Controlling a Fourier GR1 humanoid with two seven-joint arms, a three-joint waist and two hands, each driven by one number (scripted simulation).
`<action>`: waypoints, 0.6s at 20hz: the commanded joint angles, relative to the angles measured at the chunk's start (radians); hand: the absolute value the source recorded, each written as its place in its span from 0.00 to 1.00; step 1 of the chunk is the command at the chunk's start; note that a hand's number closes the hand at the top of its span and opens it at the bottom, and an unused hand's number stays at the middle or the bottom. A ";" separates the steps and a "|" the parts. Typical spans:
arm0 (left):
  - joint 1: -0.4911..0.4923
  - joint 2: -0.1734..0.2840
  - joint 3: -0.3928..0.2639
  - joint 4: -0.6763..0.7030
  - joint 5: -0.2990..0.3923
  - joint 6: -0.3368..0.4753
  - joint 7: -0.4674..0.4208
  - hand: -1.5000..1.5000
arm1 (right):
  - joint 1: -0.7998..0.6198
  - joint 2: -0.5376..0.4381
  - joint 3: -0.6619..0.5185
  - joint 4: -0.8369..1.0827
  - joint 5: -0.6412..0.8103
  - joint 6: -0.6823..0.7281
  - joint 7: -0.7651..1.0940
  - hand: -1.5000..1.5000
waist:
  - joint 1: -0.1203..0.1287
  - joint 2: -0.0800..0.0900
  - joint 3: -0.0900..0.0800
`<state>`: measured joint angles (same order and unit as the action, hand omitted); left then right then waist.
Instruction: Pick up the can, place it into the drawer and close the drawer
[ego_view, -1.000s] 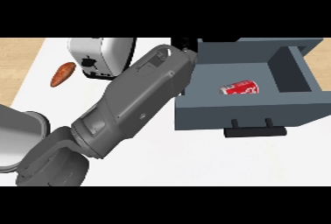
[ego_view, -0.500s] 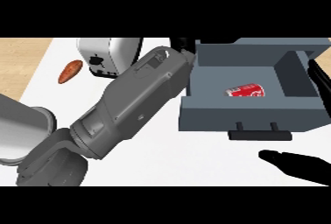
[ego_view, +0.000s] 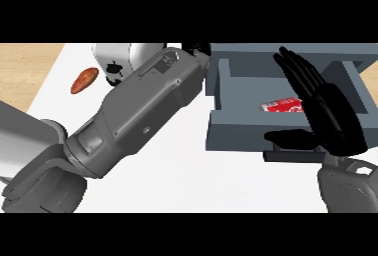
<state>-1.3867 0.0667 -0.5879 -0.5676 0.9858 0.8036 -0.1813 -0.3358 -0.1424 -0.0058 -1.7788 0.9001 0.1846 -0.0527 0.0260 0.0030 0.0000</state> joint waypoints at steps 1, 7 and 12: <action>0.000 0.041 0.004 -0.015 -0.025 0.008 0.044 0.00 | -0.088 -0.008 0.062 0.188 0.113 -0.068 -0.041 0.00 | 0.000 0.001 0.000; 0.089 0.146 -0.016 -0.157 -0.054 0.010 0.105 0.00 | -0.189 0.005 0.050 0.454 0.237 -0.221 -0.029 0.00 | 0.022 -0.003 0.000; 0.144 0.171 -0.001 -0.224 -0.082 0.007 0.108 0.00 | -0.318 0.031 0.037 0.704 0.305 -0.314 -0.012 0.00 | 0.012 0.001 0.000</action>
<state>-1.2879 0.2126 -0.5895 -0.7420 0.9272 0.8125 -0.0814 -0.5633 -0.1396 0.0317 -1.2406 1.1427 -0.0599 -0.0935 0.0403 0.0023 0.0003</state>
